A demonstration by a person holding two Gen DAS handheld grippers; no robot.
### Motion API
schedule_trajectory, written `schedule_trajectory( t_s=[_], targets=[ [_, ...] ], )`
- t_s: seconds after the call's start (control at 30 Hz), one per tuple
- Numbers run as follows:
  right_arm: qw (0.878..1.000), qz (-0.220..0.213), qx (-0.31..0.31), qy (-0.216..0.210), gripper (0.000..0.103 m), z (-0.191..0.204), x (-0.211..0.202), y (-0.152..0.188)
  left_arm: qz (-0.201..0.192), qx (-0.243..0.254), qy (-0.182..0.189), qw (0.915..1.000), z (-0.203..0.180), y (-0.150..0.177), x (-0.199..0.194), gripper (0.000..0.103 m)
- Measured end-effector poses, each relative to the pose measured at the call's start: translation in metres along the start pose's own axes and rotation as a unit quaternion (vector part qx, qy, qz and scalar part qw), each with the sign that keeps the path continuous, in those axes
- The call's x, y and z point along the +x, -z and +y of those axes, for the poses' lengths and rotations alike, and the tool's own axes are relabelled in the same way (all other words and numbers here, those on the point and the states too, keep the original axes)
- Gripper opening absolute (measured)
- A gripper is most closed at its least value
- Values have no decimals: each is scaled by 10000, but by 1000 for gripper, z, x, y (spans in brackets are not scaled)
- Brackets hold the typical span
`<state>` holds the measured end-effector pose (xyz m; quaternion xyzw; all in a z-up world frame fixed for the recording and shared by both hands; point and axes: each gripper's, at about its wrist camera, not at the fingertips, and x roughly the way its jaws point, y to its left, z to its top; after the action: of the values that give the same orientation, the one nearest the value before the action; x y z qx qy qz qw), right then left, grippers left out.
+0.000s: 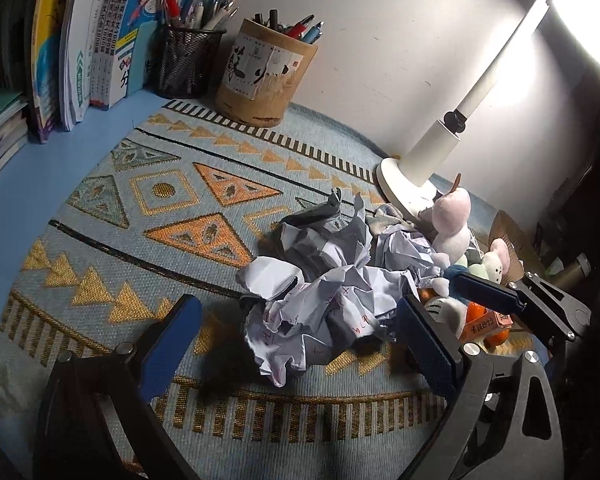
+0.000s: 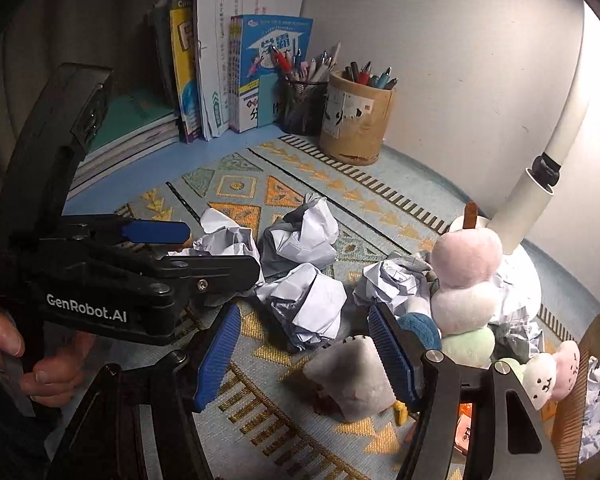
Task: Organize objects
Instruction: 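Move both tools toward the cluster of paper balls near the books, then grasp a large paper ball with the left tool while the right tool grasps another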
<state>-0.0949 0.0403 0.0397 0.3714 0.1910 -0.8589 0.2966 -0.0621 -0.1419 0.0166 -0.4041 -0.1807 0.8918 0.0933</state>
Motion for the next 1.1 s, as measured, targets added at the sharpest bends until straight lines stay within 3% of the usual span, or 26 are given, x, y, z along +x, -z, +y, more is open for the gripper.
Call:
schedule_trajectory(
  t_s=[0.1, 0.13, 0.27, 0.5, 0.7, 0.9, 1.1],
  targets=[
    [9999, 78, -20, -75, 65, -1, 15, -4, 129, -20, 135, 9998, 0, 0, 8, 69],
    [9999, 108, -33, -65, 65, -1, 19, -5, 91, -17, 128, 9999, -1, 1, 8, 69],
    [9994, 265, -230, 54, 46, 5, 32, -3, -37, 75, 138, 9999, -4, 1, 0, 61],
    [9997, -189, -123, 65, 44, 4, 1, -5, -406, -115, 244, 9988, -2, 6, -34, 59],
    [9948, -944, 373, 53, 44, -8, -76, -3, -943, 263, 311, 9947, -43, 14, -91, 59],
    [9852, -1395, 989, 133, 45, -33, -158, 49, -1161, 893, 738, 9865, -119, 41, -115, 59],
    [9765, -1245, 1671, 553, 45, -74, -192, 121, -885, 1388, 1039, 9809, -185, 76, -96, 59]
  ],
)
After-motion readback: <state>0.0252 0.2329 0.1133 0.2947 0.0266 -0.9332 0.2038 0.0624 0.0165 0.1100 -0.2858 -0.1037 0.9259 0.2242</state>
